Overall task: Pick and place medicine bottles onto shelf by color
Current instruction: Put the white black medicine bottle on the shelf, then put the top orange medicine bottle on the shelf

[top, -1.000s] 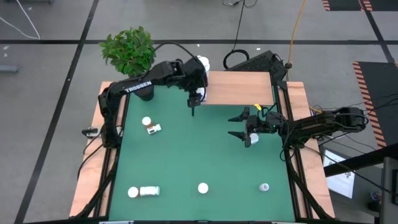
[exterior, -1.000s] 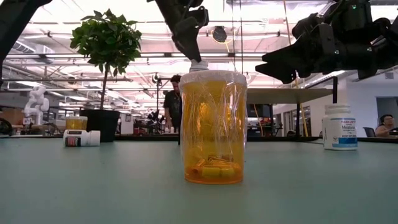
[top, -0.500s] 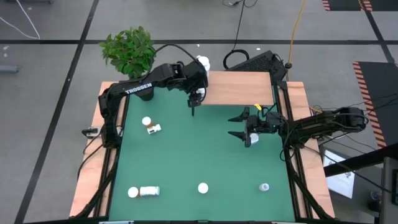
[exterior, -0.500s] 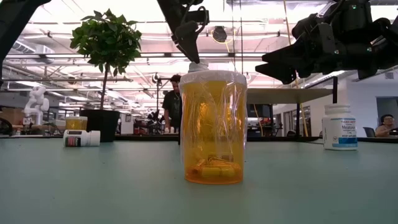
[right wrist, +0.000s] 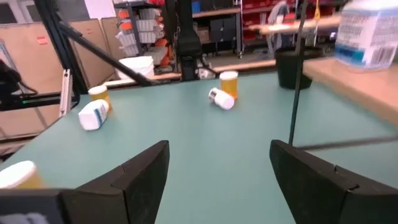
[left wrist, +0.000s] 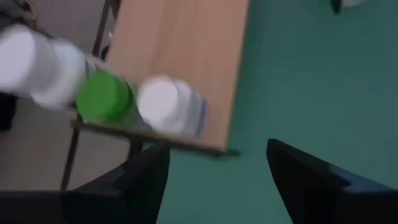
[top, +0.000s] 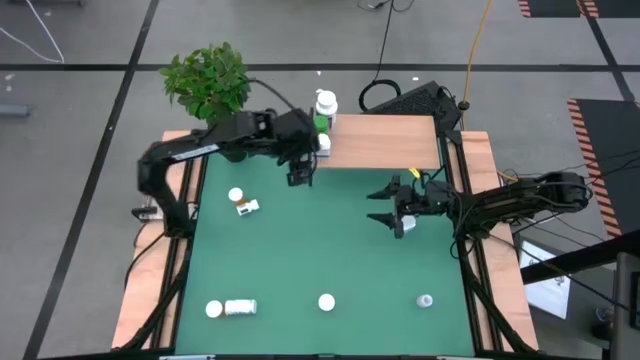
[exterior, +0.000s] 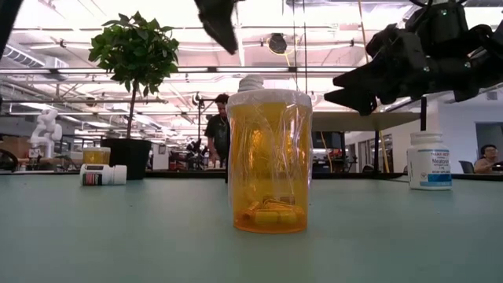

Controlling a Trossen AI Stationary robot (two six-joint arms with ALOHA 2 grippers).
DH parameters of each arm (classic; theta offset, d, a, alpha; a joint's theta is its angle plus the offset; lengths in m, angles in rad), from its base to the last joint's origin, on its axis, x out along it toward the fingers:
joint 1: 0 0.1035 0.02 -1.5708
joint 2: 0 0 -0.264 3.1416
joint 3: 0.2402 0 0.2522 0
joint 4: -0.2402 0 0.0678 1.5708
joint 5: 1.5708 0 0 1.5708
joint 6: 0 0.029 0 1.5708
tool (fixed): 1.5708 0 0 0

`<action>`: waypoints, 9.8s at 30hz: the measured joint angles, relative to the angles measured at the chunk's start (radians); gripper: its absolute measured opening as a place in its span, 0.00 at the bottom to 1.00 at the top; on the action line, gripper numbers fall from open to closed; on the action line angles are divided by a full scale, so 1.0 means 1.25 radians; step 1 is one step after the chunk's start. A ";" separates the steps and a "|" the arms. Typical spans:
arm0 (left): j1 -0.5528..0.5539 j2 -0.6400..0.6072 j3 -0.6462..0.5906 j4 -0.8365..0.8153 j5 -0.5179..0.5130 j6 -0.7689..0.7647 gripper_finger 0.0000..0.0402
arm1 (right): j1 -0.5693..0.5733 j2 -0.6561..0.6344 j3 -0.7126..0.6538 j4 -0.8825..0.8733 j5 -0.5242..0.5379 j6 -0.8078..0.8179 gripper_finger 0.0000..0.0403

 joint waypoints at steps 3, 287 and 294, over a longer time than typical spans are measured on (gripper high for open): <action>-0.018 -0.100 -0.156 0.082 0.002 -0.042 0.63 | 0.017 0.000 0.000 -0.001 -0.010 -0.001 0.68; 0.054 -0.632 -1.065 0.144 -0.064 -0.741 0.65 | -0.139 -0.003 0.144 -0.120 0.011 -0.124 0.64; 0.054 -0.632 -1.065 0.144 -0.066 -0.729 0.63 | -0.139 -0.003 0.144 -0.120 0.011 -0.114 0.64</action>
